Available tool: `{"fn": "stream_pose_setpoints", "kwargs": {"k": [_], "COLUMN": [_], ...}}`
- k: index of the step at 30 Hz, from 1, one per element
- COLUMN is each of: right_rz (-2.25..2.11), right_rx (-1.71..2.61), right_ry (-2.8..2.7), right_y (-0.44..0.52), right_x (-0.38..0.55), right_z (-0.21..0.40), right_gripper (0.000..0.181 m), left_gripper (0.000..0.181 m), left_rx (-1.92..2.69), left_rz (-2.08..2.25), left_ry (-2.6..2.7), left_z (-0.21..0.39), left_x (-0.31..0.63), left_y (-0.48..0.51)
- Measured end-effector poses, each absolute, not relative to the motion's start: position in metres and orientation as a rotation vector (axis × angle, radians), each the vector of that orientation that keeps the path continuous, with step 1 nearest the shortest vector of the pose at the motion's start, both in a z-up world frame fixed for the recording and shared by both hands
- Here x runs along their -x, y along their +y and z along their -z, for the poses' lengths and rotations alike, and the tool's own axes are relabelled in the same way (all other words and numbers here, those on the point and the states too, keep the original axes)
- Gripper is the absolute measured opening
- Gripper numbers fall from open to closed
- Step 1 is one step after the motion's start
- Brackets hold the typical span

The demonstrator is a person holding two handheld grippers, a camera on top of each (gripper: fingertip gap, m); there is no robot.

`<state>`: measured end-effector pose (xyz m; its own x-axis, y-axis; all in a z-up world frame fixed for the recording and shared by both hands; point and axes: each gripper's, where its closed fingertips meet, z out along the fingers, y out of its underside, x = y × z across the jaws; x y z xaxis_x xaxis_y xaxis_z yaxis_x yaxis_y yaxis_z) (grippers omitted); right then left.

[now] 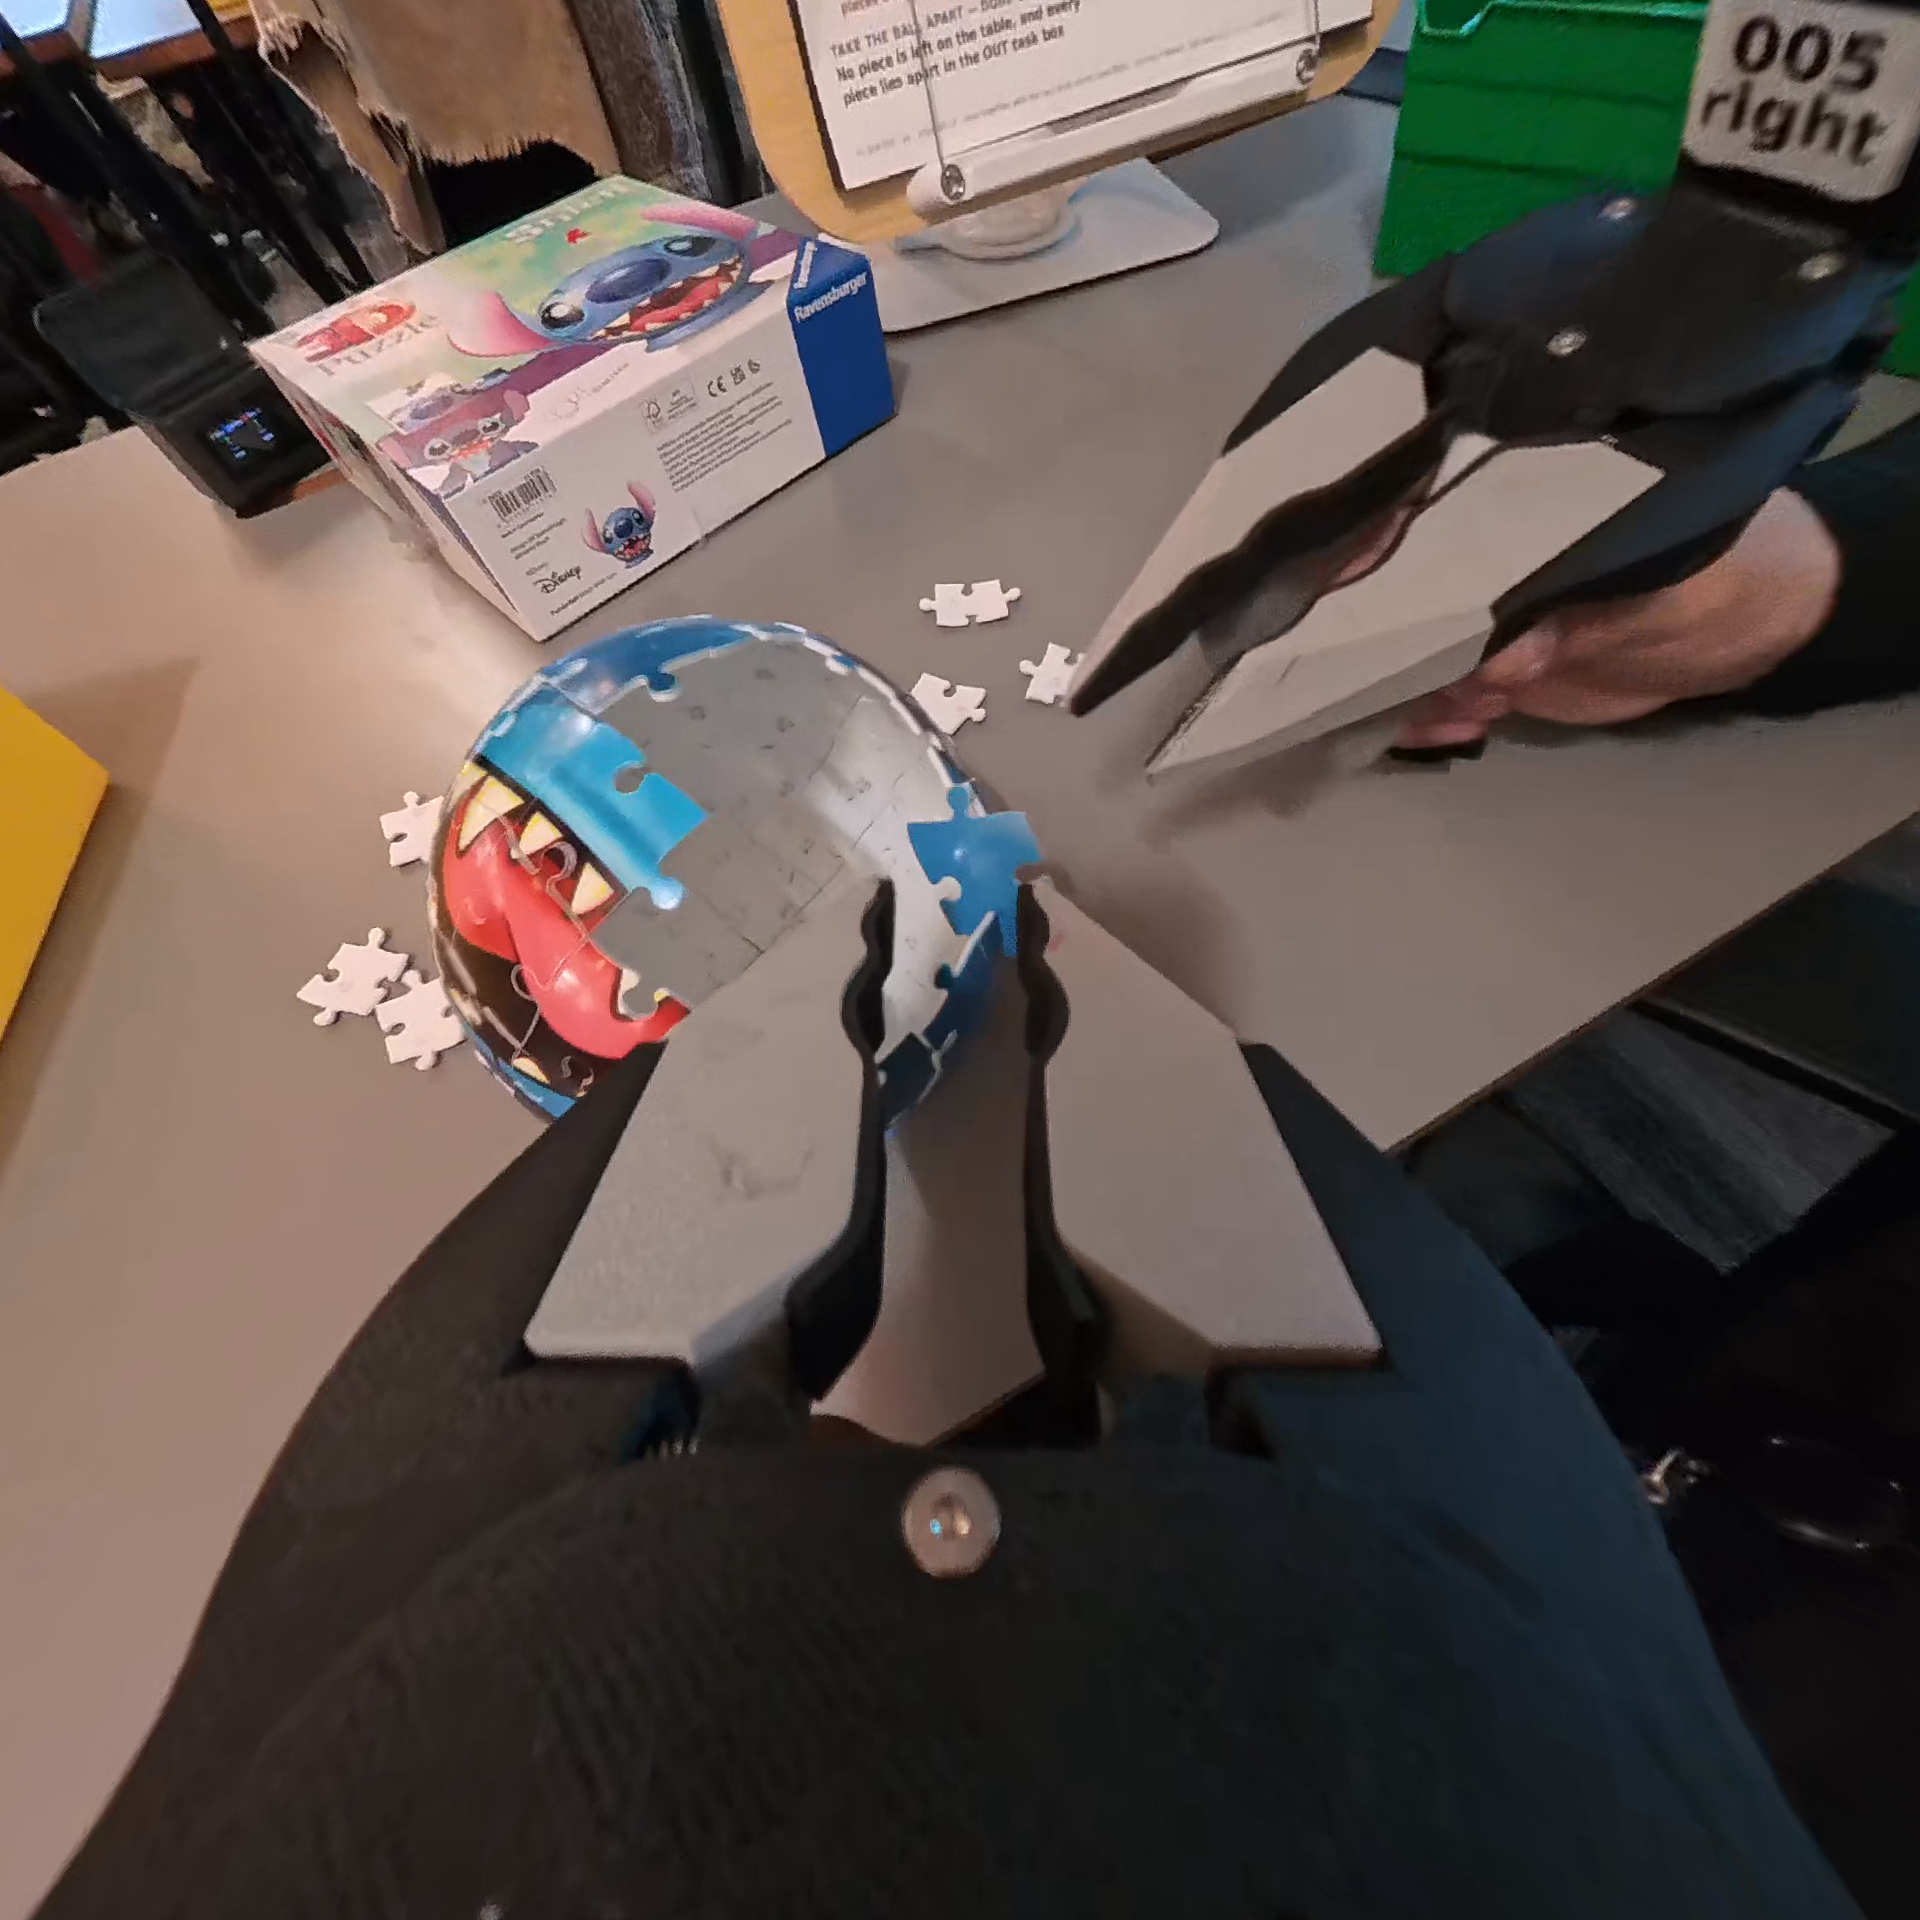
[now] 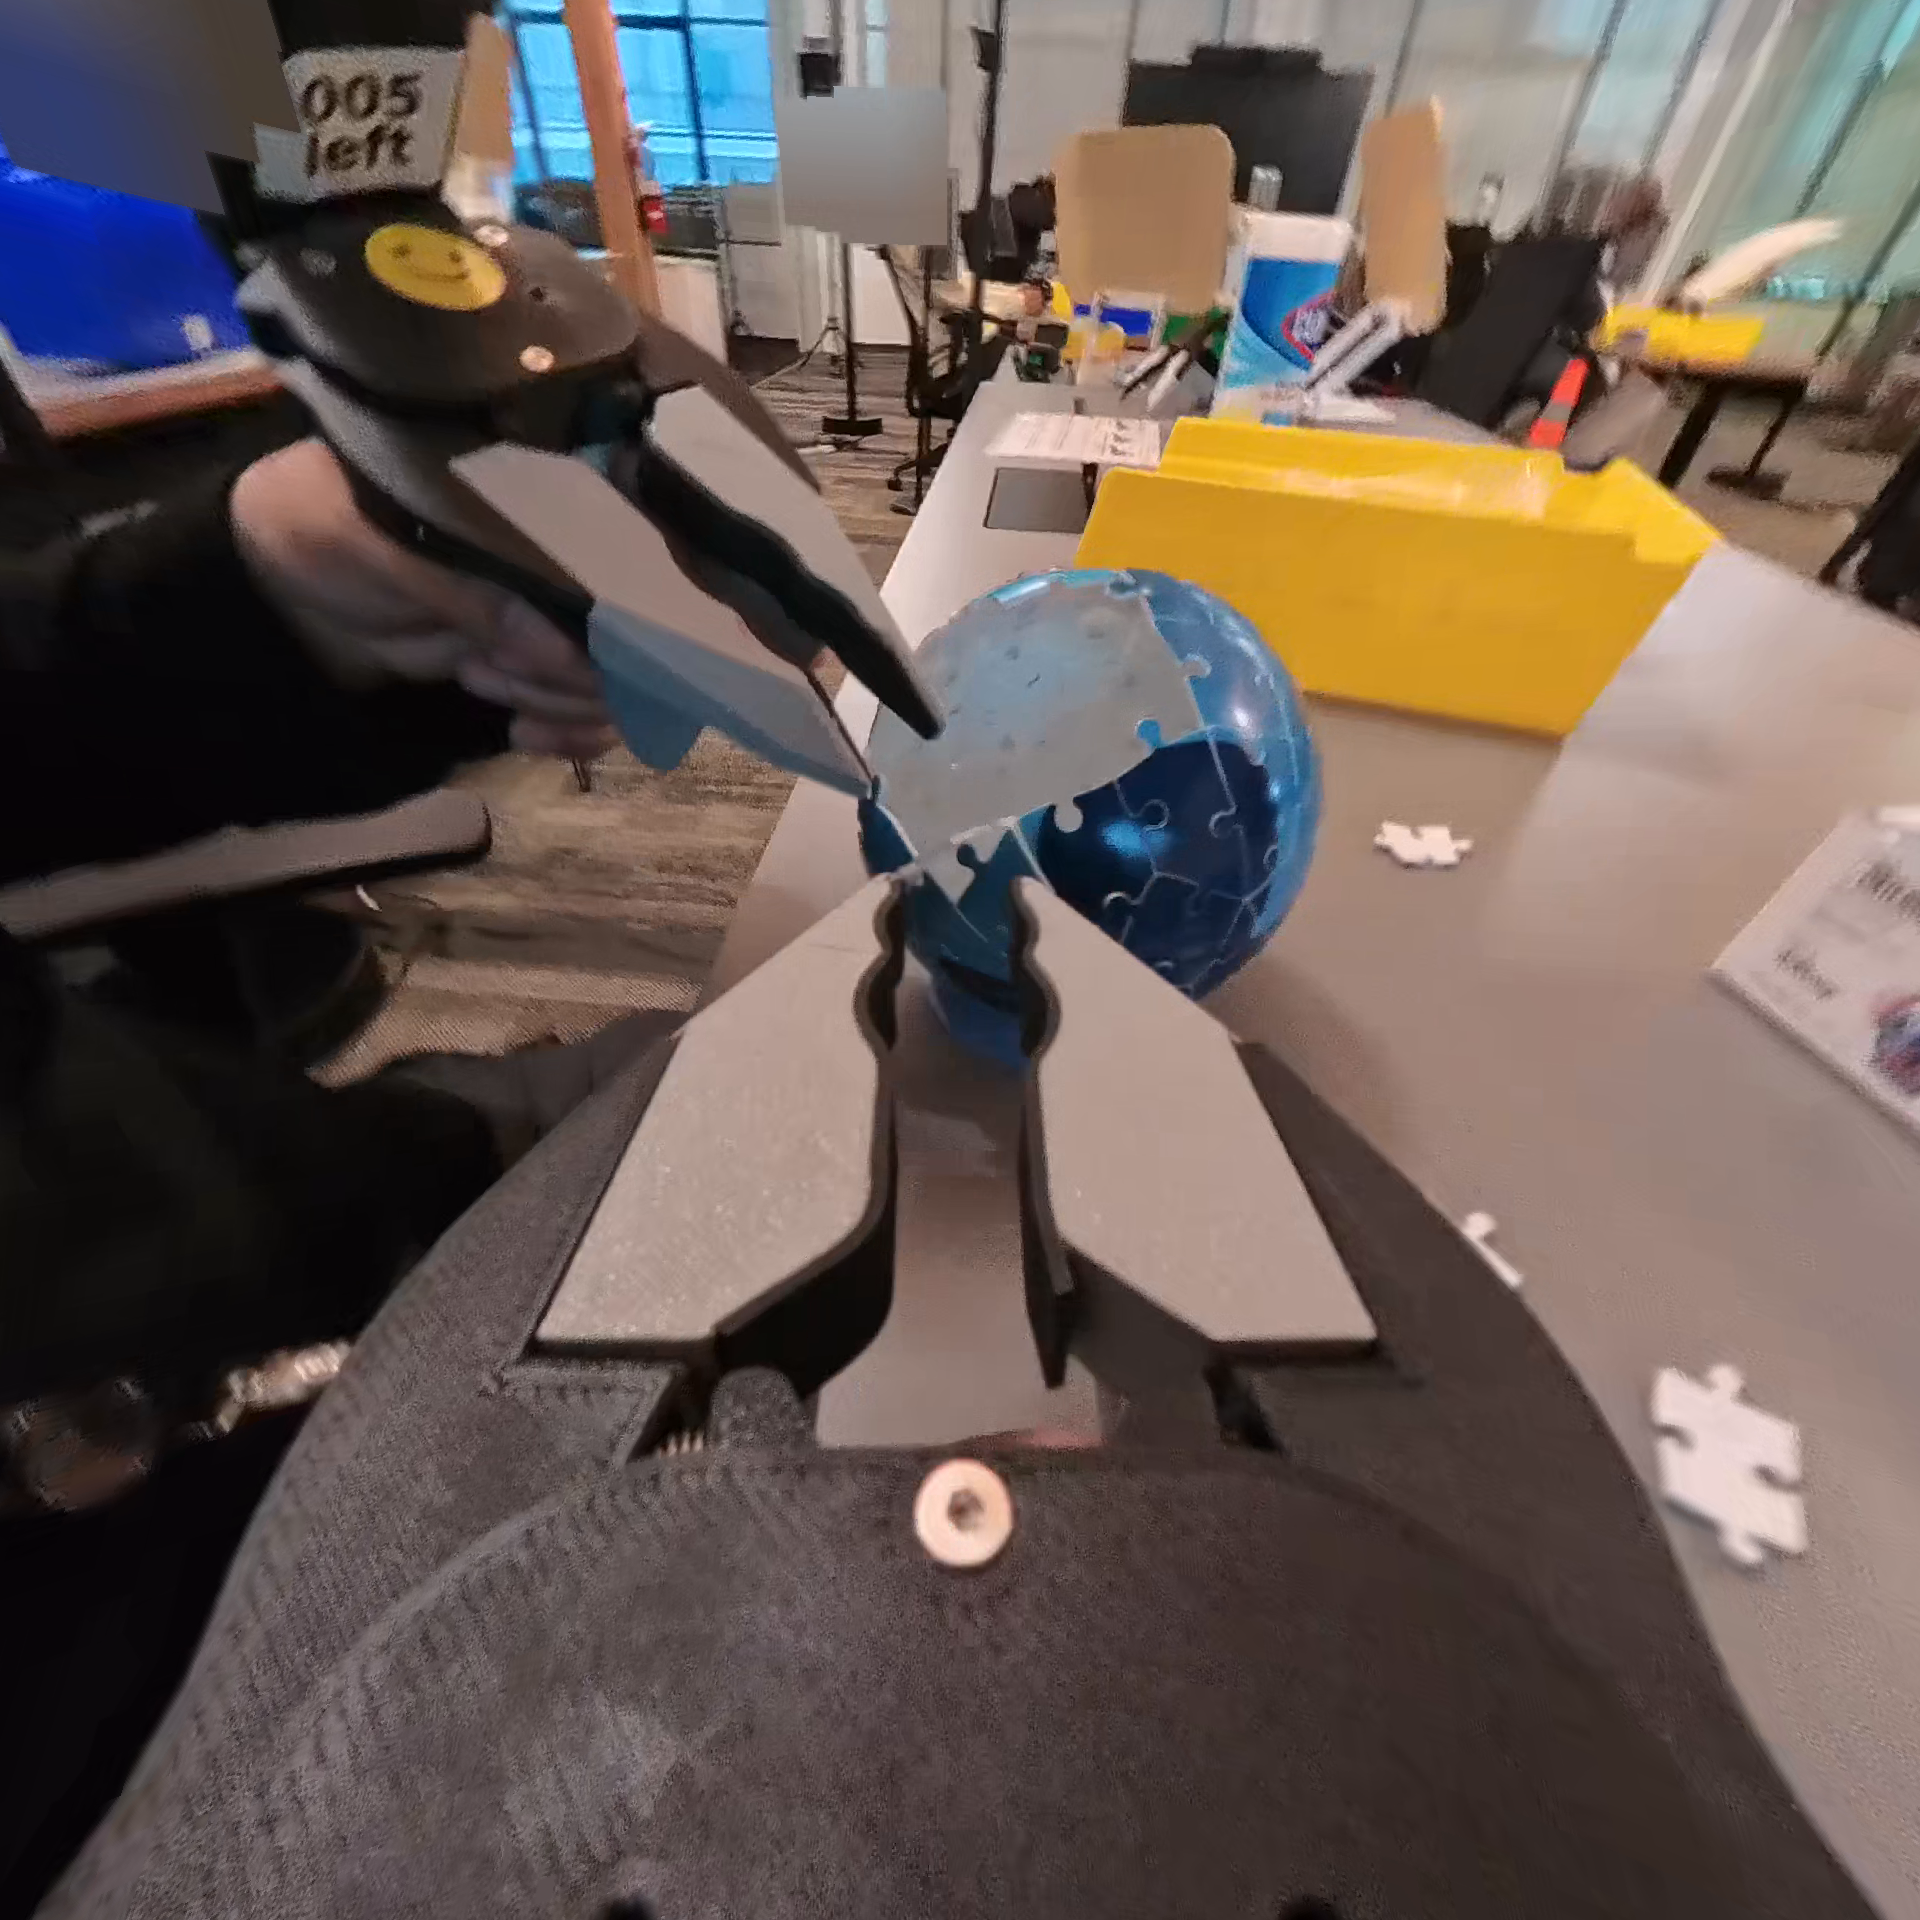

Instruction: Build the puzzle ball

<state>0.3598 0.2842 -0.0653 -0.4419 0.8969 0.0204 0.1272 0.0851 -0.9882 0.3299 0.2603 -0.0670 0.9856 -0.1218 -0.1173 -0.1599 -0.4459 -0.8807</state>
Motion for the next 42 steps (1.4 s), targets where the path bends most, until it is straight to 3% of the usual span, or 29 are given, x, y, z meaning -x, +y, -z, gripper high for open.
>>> {"fn": "stream_pose_setpoints", "kwargs": {"k": [2,15,20,38,42], "right_rz": [-1.454,-1.646,-1.679,-1.643,-1.652], "right_rx": [1.112,1.502,1.487,1.493,1.482], "right_ry": [-1.631,-1.454,-1.409,-1.462,-1.468], "right_y": [0.277,0.278,0.279,0.266,0.263], "right_x": [-0.356,-0.336,-0.337,-0.332,-0.332], "right_z": [0.063,0.076,0.065,0.078,0.076], "right_gripper": [0.023,0.018,0.023,0.002,0.007], "left_gripper": [0.026,0.031,0.031,0.03,0.03], "left_rx": [2.049,1.974,1.978,1.971,1.972], "left_rz": [-0.072,-0.004,-0.007,0.007,0.014], "left_ry": [0.223,0.266,0.271,0.272,0.27], "left_z": [0.07,0.049,0.052,0.059,0.06], "left_x": [-0.33,-0.324,-0.32,-0.32,-0.32], "left_y": [0.259,0.228,0.224,0.226,0.225]}}
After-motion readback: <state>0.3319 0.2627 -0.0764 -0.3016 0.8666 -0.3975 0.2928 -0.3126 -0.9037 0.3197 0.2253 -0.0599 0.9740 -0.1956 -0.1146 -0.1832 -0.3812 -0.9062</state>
